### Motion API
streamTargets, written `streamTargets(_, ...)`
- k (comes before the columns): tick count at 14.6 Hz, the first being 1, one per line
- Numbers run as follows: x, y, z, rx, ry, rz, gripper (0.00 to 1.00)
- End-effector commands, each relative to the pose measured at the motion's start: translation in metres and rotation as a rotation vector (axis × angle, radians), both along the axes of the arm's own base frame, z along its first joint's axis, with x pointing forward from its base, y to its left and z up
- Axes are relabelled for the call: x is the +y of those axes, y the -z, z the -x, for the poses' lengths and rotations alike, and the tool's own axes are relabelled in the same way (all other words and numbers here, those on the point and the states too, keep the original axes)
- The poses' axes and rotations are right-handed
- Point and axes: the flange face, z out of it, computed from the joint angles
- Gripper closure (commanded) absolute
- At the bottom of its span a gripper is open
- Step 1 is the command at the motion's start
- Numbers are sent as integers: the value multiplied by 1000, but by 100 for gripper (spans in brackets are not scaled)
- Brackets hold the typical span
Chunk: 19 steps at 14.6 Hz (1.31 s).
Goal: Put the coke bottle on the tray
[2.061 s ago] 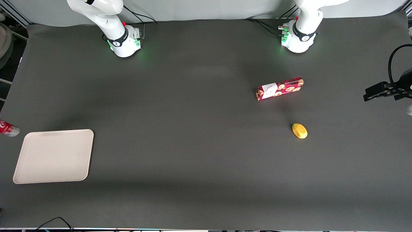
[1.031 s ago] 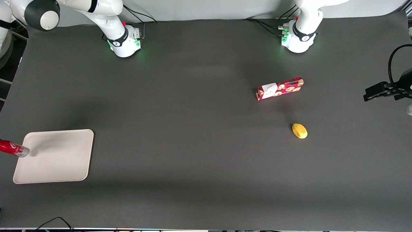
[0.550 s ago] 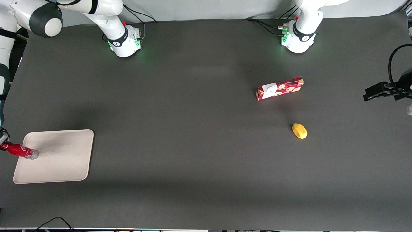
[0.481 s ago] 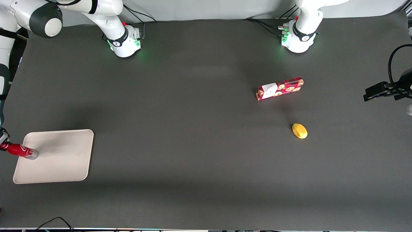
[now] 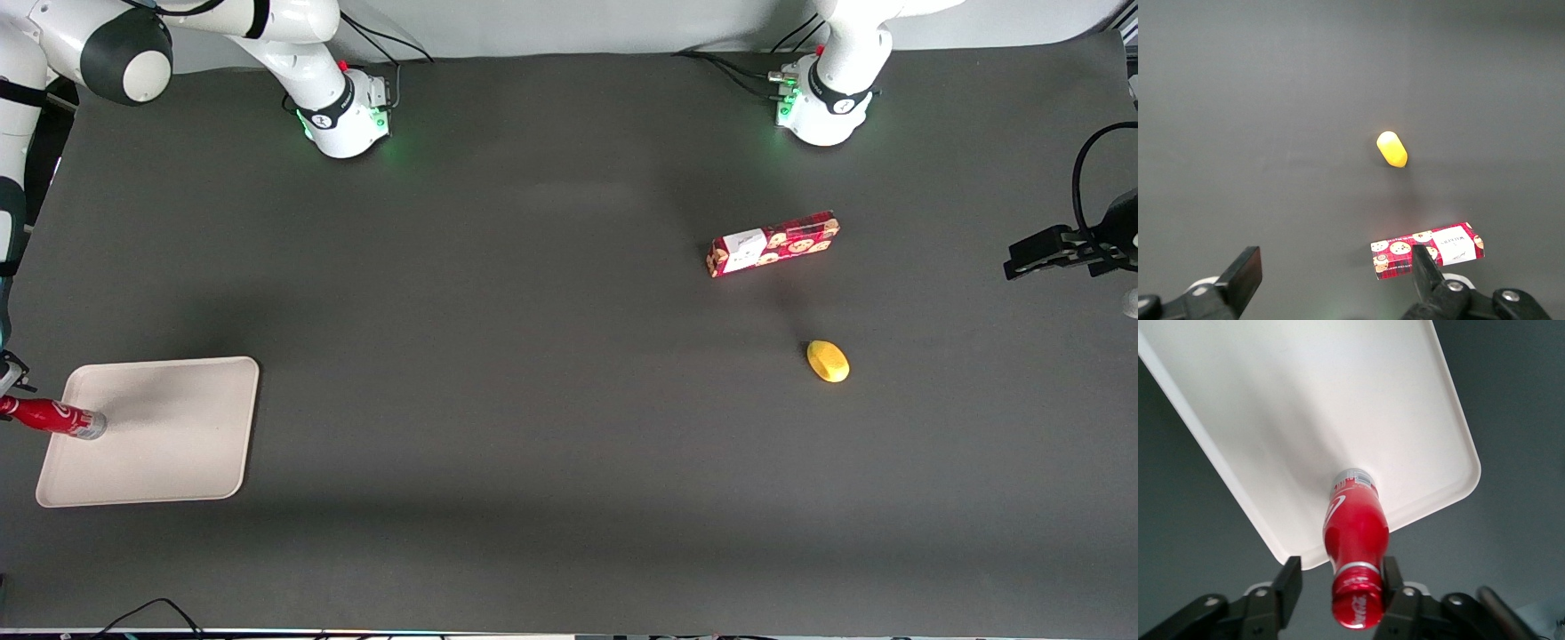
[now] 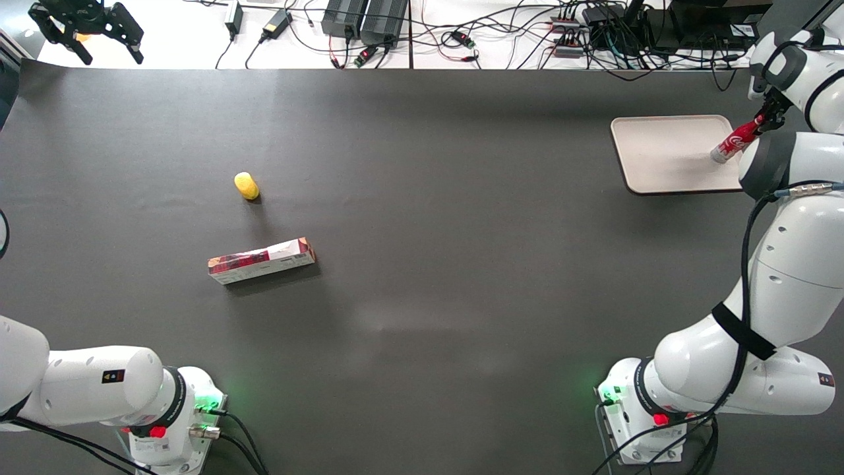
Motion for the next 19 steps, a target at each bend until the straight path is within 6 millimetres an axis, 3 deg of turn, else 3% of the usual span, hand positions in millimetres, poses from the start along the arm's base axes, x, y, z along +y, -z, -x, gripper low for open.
streamTargets(1,-3,-4,-6,-18,-9,2,0)
streamTargets(4,0,-25,-7,-58,63,-4,0)
streamTargets(7,14,-71,0,-73,239,-58,0)
streamTargets(9,34,-113,7,-82,401,-101,0)
streamTargets(12,92,-163,9,-59,612,-188,0)
streamTargets(16,199,-221,19,25,877,-237,0)
streamTargets(19,283,-249,44,57,1028,-245,0)
